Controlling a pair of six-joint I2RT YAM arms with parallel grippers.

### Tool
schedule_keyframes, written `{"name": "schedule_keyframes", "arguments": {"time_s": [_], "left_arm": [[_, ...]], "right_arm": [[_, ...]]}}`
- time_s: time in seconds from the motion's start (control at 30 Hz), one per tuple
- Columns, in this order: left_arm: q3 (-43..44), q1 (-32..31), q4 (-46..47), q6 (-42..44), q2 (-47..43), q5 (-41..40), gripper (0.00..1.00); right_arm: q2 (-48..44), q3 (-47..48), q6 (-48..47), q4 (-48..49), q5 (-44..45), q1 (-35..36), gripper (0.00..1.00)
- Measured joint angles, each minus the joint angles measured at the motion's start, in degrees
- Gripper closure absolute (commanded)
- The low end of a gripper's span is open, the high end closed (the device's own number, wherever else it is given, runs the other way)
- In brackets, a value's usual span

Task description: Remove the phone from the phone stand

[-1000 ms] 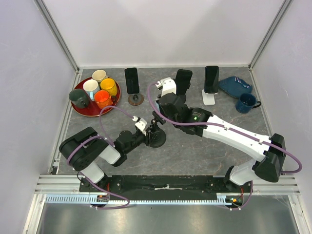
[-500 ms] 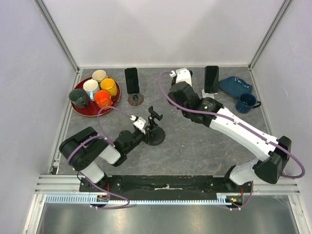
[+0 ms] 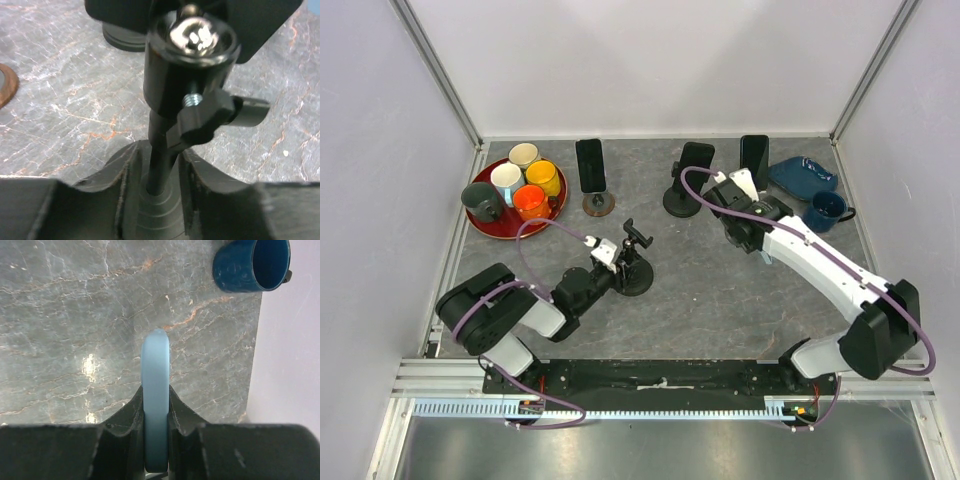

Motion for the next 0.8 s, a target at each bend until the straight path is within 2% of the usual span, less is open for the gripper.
{"name": "schedule_keyframes", "arguments": {"time_s": [0.17, 0.47, 0.8], "left_arm": [[0.0, 0.1, 0.0, 0.9, -2.7, -1.5, 0.32], [-0.3, 0.1, -3.4, 1.8, -11.6, -1.8, 0.07], [-0.5, -1.7, -24.1, 1.8, -43.3, -2.5, 0.04]], "right_arm": [[2.6, -0.1, 0.0, -0.6, 0.2, -0.2, 1.0], [1.7, -0.2, -0.2, -0.2, -3.4, -0.2, 1.0], [-8.4, -0.1, -0.5, 3.8, -11.5, -0.2, 1.0]]}}
